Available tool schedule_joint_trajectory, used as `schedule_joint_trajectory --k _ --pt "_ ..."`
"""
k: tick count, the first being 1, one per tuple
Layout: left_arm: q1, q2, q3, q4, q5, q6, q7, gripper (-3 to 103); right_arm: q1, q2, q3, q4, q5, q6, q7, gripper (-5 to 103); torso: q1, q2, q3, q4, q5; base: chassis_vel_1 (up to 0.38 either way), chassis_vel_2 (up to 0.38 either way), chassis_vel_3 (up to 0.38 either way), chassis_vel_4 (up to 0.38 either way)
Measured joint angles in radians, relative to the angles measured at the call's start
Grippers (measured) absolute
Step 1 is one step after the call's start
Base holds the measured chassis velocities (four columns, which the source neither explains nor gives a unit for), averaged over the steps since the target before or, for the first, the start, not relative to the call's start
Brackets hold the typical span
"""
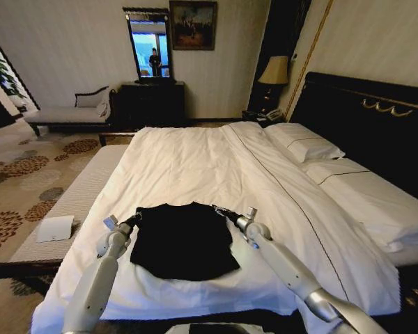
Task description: Fold the clothes on the bed.
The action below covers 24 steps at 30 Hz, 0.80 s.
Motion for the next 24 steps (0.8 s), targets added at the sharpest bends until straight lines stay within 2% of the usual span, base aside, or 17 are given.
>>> schedule_joint_trajectory --k 2,6,7,14,16,18,22,23,24 --pt "-0.004 0.0 0.003 -0.002 -0.001 0.0 0.0 1 0.003 0.005 -0.002 -0.011 -0.017 0.0 0.003 90 0.0 0.0 0.0 -0.0001 -0.0001 0.0 0.0 0.0 0.0" --pt "-0.009 0.0 0.006 -0.003 -0.002 0.0 -0.001 1 0.007 0.007 -0.001 -0.019 -0.029 0.003 0.008 95 0.0 0.0 0.0 -0.0001 -0.0001 0.0 0.0 0.0 0.0" --pt "-0.012 0.0 0.008 -0.004 -0.002 0.0 -0.001 1 0.01 0.005 0.005 -0.021 -0.033 0.006 0.016 99 0.0 0.0 0.0 -0.0001 -0.0001 0.0 0.0 0.0 0.0" --pt "-0.011 -0.001 0.009 -0.006 -0.003 0.0 -0.002 1 -0.003 0.002 0.012 -0.021 -0.044 0.008 0.025 99 0.0 0.0 0.0 -0.0002 0.0 0.0 0.0 0.0 0.0" --pt "-0.01 0.0 0.009 -0.006 -0.004 0.0 -0.003 1 -0.011 0.005 0.012 -0.021 -0.05 0.003 0.025 102 0.0 0.0 0.0 -0.0001 0.0 0.0 0.0 0.0 0.0" --pt "-0.01 0.001 0.008 -0.007 -0.004 0.001 -0.003 1 -0.015 0.006 0.012 -0.021 -0.054 -0.004 0.025 98 0.0 0.0 0.0 -0.0002 0.0 0.0 0.0 0.0 0.0" --pt "-0.006 0.003 0.005 -0.008 -0.005 0.001 -0.003 1 -0.018 0.01 0.012 -0.023 -0.06 -0.012 0.028 78 0.0 0.0 0.0 -0.0001 0.0 0.0 0.0 0.0 0.0" --pt "-0.006 0.003 0.005 -0.008 -0.005 0.001 -0.003 1 -0.018 0.01 0.012 -0.023 -0.06 -0.012 0.028 78 0.0 0.0 0.0 -0.0001 0.0 0.0 0.0 0.0 0.0" --pt "-0.005 0.003 0.005 -0.008 -0.005 0.001 -0.003 1 -0.018 0.009 0.013 -0.023 -0.06 -0.012 0.028 72 0.0 0.0 0.0 -0.0001 0.0 0.0 0.0 0.0 0.0"
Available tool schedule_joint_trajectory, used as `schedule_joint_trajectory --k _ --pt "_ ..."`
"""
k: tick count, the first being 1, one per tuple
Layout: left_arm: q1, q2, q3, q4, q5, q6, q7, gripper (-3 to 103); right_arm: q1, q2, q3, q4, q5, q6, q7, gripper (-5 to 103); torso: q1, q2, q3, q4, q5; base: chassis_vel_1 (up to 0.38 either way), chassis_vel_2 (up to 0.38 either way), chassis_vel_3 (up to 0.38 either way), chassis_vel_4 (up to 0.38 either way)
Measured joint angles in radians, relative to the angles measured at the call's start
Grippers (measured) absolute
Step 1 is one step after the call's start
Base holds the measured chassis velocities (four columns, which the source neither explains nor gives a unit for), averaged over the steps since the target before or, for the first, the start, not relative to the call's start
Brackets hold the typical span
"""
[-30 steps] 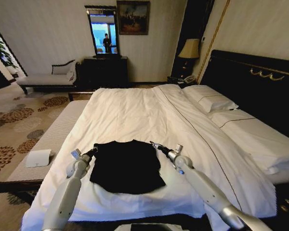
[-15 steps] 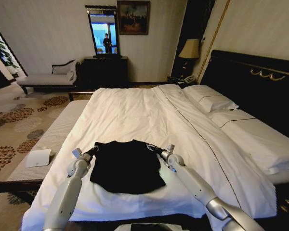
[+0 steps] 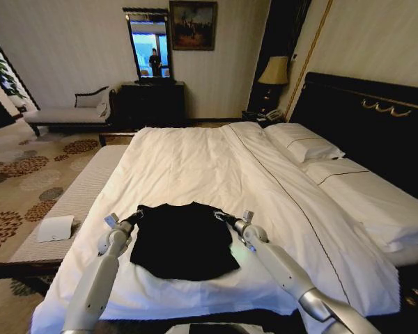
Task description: Fold the clothes on the bed.
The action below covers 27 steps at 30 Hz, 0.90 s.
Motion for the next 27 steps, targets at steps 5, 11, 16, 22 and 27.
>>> schedule_joint_trajectory --k 5,11,16,22,27 --pt "0.001 0.0 -0.001 0.0 0.0 0.0 0.0 1 -0.001 -0.003 0.003 0.001 -0.003 0.0 0.001 56 0.0 0.0 0.0 0.0 0.0 0.0 0.0 0.0 0.0" --pt "0.0 0.001 -0.001 0.0 0.0 0.0 0.0 1 -0.005 -0.003 0.009 0.001 -0.011 0.004 0.001 33 0.0 0.0 0.0 0.0 -0.0001 0.0 0.0 0.0 0.0" --pt "0.001 0.004 -0.001 -0.005 0.0 0.0 0.0 1 -0.012 -0.007 0.011 0.002 -0.033 0.02 -0.003 18 0.0 0.0 0.0 0.0 0.0 0.0 0.0 0.0 0.0" --pt "0.004 0.011 -0.006 -0.024 -0.006 -0.001 0.002 1 -0.03 -0.029 0.025 0.038 -0.085 0.081 -0.035 1 0.0 0.0 0.0 -0.0001 0.0 0.0 0.0 0.0 0.0" --pt "0.008 0.033 -0.028 -0.09 -0.03 -0.013 0.0 1 -0.047 -0.062 0.062 0.139 -0.073 0.176 -0.043 0 0.0 0.0 0.0 0.0 -0.0002 0.0 0.0 0.0 0.0"
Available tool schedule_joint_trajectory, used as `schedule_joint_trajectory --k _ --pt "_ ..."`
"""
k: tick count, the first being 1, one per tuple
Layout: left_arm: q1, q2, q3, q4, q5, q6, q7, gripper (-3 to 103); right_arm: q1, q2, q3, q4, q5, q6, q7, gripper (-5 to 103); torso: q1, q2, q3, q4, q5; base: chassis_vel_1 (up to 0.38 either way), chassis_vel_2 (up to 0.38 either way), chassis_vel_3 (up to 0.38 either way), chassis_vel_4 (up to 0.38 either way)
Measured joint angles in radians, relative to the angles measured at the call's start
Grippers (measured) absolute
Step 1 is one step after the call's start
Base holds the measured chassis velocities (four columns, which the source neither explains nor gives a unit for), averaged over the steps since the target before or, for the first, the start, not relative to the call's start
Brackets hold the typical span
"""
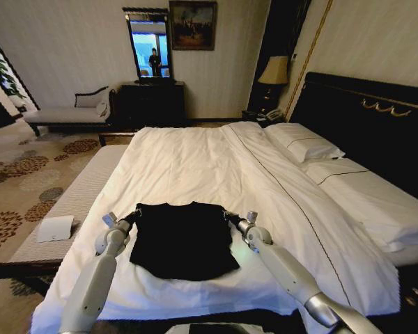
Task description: Fold the clothes on the bed.
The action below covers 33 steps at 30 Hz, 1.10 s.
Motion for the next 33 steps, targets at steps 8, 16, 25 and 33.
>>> schedule_joint_trajectory --k 8,16,25,33 --pt "-0.08 0.113 -0.043 -0.194 -0.16 -0.01 -0.049 1 0.06 -0.094 0.037 0.166 0.105 0.111 -0.004 0 0.0 0.0 0.0 -0.0002 0.0002 0.0 0.0 0.0 0.0" --pt "-0.278 0.302 -0.049 -0.306 -0.37 -0.016 -0.137 1 0.243 -0.162 0.047 0.328 0.271 0.143 0.011 0 0.0 0.0 0.0 0.0 0.0 0.0 0.0 0.0 0.0" --pt "-0.429 0.515 -0.108 -0.398 -0.599 -0.03 -0.195 1 0.436 -0.256 0.104 0.528 0.419 0.134 0.053 0 0.0 0.0 0.0 0.0002 0.0 0.0 0.0 0.0 0.0" --pt "-0.222 0.597 -0.32 -0.629 -0.7 -0.031 -0.212 1 0.237 -0.383 0.286 0.809 0.422 0.102 0.065 0 0.0 0.0 0.0 0.0 0.0002 0.0 0.0 0.0 0.0"
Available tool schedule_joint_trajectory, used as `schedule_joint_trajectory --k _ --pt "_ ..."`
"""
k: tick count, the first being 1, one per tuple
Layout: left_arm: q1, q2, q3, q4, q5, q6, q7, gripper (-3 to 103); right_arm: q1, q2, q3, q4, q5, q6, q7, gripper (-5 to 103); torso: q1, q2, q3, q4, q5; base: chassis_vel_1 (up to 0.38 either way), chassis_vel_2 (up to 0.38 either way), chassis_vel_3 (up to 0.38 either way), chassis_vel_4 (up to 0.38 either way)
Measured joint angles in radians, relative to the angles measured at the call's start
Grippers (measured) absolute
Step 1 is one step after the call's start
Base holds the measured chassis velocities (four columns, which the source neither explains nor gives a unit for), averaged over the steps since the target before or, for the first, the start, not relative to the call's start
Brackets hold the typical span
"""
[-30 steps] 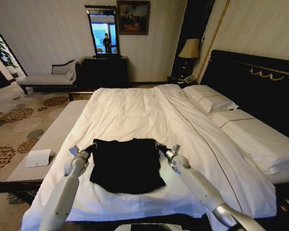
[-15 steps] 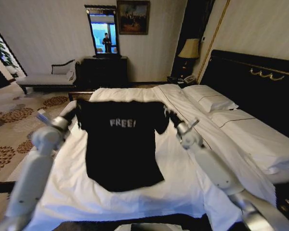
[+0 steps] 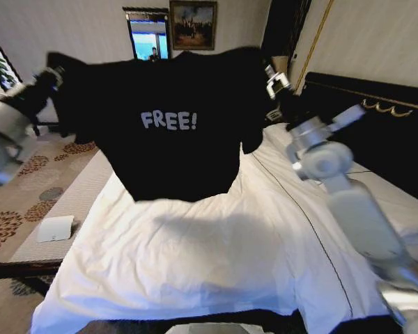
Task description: Fold the clothes on the bed.
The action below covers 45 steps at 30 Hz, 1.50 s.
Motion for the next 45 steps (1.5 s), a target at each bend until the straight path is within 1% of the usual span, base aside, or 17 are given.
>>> schedule_joint_trajectory --k 5,11,13,14,15,16,20,23,25,27,29,30,32,33,36,38,45 --pt "0.26 -0.088 -0.154 -0.206 -0.022 0.019 -0.017 1 -0.359 -0.004 0.18 0.168 -0.078 0.006 0.016 0 0.0 0.0 0.0 -0.0006 0.0001 0.0 0.0 0.0 0.0" --pt "0.452 -0.163 -0.346 -0.303 -0.081 0.036 -0.018 1 -0.537 0.028 0.328 0.308 -0.095 -0.017 0.06 0 0.0 0.0 0.0 -0.0002 0.0001 0.0 0.0 0.0 0.0" --pt "0.531 -0.187 -0.441 -0.307 -0.134 0.045 -0.014 1 -0.599 0.037 0.391 0.336 -0.088 -0.033 0.084 0 0.0 0.0 0.0 -0.0004 -0.0007 0.0 0.0 0.0 0.0" --pt "0.602 -0.206 -0.556 -0.308 -0.203 0.052 -0.008 1 -0.659 0.044 0.478 0.345 -0.061 -0.057 0.117 0 0.0 0.0 0.0 -0.0002 -0.0004 0.0 0.0 0.0 0.0" --pt "0.602 -0.206 -0.556 -0.308 -0.203 0.052 -0.008 1 -0.659 0.044 0.478 0.345 -0.061 -0.057 0.117 0 0.0 0.0 0.0 -0.0002 -0.0004 0.0 0.0 0.0 0.0" --pt "0.648 -0.216 -0.656 -0.307 -0.266 0.058 -0.005 1 -0.69 0.043 0.541 0.345 -0.026 -0.075 0.142 0 0.0 0.0 0.0 -0.0002 -0.0002 0.0 0.0 0.0 0.0" --pt "0.713 -0.19 -0.926 -0.307 -0.458 0.093 -0.034 1 -0.674 -0.013 0.699 0.347 0.058 -0.123 0.208 0 0.0 0.0 0.0 0.0004 0.0005 0.0 0.0 0.0 0.0" --pt "0.705 -0.168 -0.933 -0.306 -0.473 0.119 -0.055 1 -0.651 -0.037 0.727 0.346 0.112 -0.152 0.265 0 0.0 0.0 0.0 0.0002 0.0002 0.0 0.0 0.0 0.0" --pt "0.676 -0.166 -0.815 -0.303 -0.421 0.161 -0.089 1 -0.656 -0.026 0.688 0.343 0.114 -0.203 0.35 0 0.0 0.0 0.0 -0.0002 -0.0004 0.0 0.0 0.0 0.0" --pt "0.69 -0.218 -0.641 -0.298 -0.336 0.222 -0.113 1 -0.696 0.031 0.584 0.336 0.081 -0.276 0.437 0 0.0 0.0 0.0 -0.0004 0.0003 0.0 0.0 0.0 0.0" --pt "0.698 -0.241 -0.568 -0.296 -0.28 0.241 -0.118 1 -0.713 0.05 0.525 0.336 0.072 -0.309 0.471 0 0.0 0.0 0.0 -0.0003 0.0003 0.0 0.0 0.0 0.0" --pt "0.703 -0.268 -0.477 -0.295 -0.199 0.256 -0.122 1 -0.726 0.068 0.456 0.335 0.065 -0.34 0.505 0 0.0 0.0 0.001 -0.0002 -0.0001 0.0 0.0 0.0 0.0" --pt "0.694 -0.332 -0.178 -0.286 0.059 0.275 -0.112 1 -0.737 0.106 0.256 0.312 0.027 -0.397 0.579 0 0.0 0.0 0.0 0.0 -0.0003 0.0 0.0 0.0 0.0" --pt "0.694 -0.332 -0.178 -0.286 0.059 0.275 -0.112 1 -0.737 0.106 0.256 0.312 0.027 -0.397 0.579 0 0.0 0.0 0.0 0.0 -0.0003 0.0 0.0 0.0 0.0" --pt "0.615 -0.391 0.114 -0.145 0.313 0.267 -0.086 1 -0.705 0.133 0.067 0.147 -0.074 -0.4 0.575 0 0.0 0.0 0.0 -0.0001 0.0001 0.0 0.0 0.0 0.0" --pt "0.553 -0.421 0.244 -0.011 0.417 0.249 -0.069 1 -0.665 0.148 -0.014 0.04 -0.12 -0.39 0.549 0 0.0 0.0 0.0 -0.0004 0.0 0.0 0.0 0.0 0.0" --pt "0.437 -0.467 0.373 0.2 0.541 0.214 -0.021 1 -0.546 0.188 -0.134 -0.19 -0.204 -0.353 0.484 0 0.001 0.0 0.001 0.0 -0.0001 0.0 0.0 0.0 0.0"
